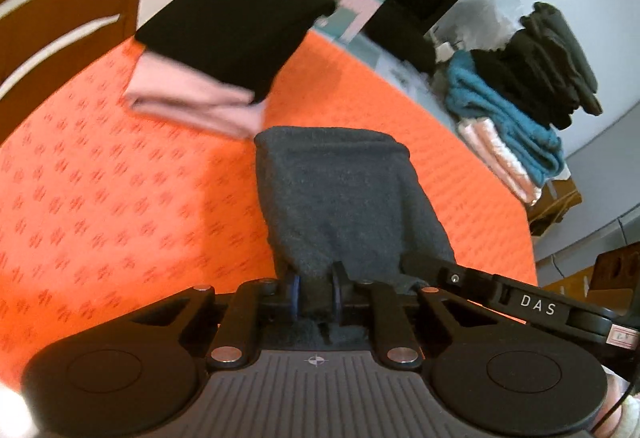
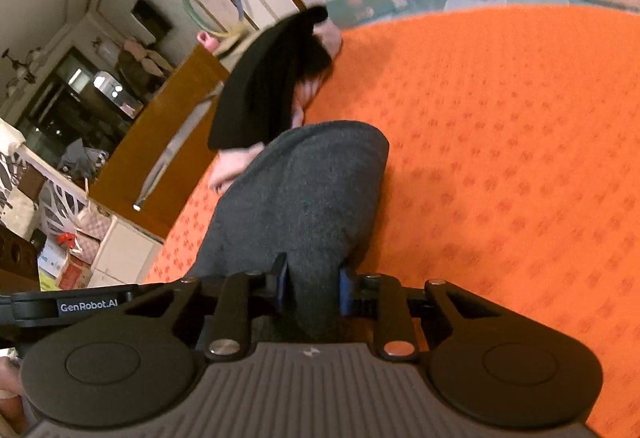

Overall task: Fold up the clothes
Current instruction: 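Lift the folded trousers with both tools and carry them toward the shelf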

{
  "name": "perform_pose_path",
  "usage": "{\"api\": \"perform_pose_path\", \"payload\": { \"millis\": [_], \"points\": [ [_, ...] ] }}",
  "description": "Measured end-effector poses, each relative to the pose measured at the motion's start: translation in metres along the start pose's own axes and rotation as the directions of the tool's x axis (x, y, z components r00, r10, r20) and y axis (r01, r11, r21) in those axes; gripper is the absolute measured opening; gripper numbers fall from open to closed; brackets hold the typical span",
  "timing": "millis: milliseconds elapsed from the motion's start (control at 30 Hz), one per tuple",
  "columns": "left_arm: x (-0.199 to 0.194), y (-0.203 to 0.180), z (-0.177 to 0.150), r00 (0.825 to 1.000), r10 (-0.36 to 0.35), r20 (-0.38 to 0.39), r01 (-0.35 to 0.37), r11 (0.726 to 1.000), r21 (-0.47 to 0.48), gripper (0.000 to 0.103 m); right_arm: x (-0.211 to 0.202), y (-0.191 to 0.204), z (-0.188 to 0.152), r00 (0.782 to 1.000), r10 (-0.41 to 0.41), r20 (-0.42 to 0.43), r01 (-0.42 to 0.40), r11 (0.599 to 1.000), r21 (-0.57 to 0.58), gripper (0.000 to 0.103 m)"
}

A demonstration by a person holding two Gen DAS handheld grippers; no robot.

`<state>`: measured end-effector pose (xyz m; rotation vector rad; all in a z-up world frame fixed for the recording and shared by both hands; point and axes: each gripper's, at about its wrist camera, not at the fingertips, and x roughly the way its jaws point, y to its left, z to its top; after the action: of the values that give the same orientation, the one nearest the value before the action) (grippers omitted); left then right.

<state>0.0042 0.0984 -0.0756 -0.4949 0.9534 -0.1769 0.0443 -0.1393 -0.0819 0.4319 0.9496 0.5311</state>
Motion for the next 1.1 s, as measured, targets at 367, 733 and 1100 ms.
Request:
{"api": "perform_pose_path", "payload": {
  "millis": [367, 733, 1100],
  "points": [
    [0.041, -0.079, 0.049, 0.998, -0.056, 0.011, 0.055, 0.995, 0.083, 0.017, -0.056, -0.038, 0.056, 0.986, -0.094, 0.14, 0.101, 0.994, -0.043, 0.027],
    [0.111, -0.096, 0.105, 0.997, -0.078, 0.014, 0.077, 0.996, 0.035, 0.017, -0.022, -0.076, 0.134, 0.963, -0.182, 0.196, 0.214, 0.964, -0.156, 0.027],
    [0.148, -0.081, 0.147, 0.997, -0.074, 0.001, 0.074, 0.997, 0.038, 0.02, 0.04, -0.135, 0.19, 0.988, -0.151, 0.043, 0.156, 0.977, -0.146, 0.033]
  ]
}}
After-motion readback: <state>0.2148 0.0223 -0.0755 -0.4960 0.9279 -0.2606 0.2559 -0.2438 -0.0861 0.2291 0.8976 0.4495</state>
